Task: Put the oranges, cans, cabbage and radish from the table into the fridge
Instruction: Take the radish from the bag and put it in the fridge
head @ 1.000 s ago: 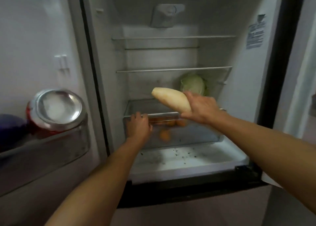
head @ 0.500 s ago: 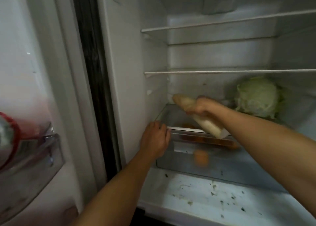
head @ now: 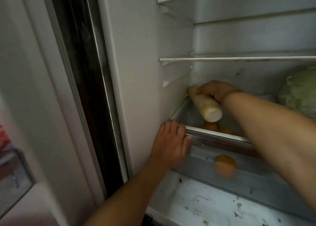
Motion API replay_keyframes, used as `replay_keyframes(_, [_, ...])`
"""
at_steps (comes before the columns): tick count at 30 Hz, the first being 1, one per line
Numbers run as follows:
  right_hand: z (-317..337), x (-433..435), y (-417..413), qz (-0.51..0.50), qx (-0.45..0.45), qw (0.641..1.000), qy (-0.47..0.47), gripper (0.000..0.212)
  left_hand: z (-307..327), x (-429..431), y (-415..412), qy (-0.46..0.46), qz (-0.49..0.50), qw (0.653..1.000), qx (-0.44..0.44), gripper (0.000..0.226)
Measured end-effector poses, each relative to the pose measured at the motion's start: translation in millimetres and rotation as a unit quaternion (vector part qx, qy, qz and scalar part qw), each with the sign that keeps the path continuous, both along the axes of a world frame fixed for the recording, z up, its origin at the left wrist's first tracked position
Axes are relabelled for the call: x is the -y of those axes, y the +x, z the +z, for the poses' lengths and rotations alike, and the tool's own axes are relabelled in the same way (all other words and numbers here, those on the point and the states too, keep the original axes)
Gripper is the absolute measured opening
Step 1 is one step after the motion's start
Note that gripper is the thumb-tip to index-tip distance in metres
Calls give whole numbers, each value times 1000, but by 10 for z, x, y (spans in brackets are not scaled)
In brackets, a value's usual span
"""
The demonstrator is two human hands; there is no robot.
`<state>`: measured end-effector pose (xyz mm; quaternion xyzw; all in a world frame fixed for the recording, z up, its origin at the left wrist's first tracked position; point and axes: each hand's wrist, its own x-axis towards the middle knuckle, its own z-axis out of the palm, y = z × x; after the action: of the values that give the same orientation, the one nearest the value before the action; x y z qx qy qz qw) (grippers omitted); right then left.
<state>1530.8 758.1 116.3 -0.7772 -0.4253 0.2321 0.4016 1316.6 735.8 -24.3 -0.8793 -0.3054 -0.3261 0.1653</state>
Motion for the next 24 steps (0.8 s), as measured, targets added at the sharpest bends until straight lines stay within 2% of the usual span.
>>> replay_keyframes(8, [-146, 24, 32, -27, -5, 998, 48, 72, -18, 17, 15, -13, 4, 1000, 6, 51])
replay_keyframes(18, [-203, 607, -89, -80, 73, 993, 50, 50, 107, 151, -82, -40, 2, 999, -37, 51])
replay_keyframes(20, [-250, 825, -168, -90, 115, 988, 57, 38, 133, 190, -149, -38, 6, 996, -77, 47])
replay_keyframes(23, [-335, 1197, -362, -120, 177, 974, 69, 34, 145, 357, -327, -49, 3, 993, -109, 61])
replay_keyframes(24, [-364, 1328, -443, -134, 195, 969, 76, 31, 162, 472, -410, -62, 0, 992, -105, 57])
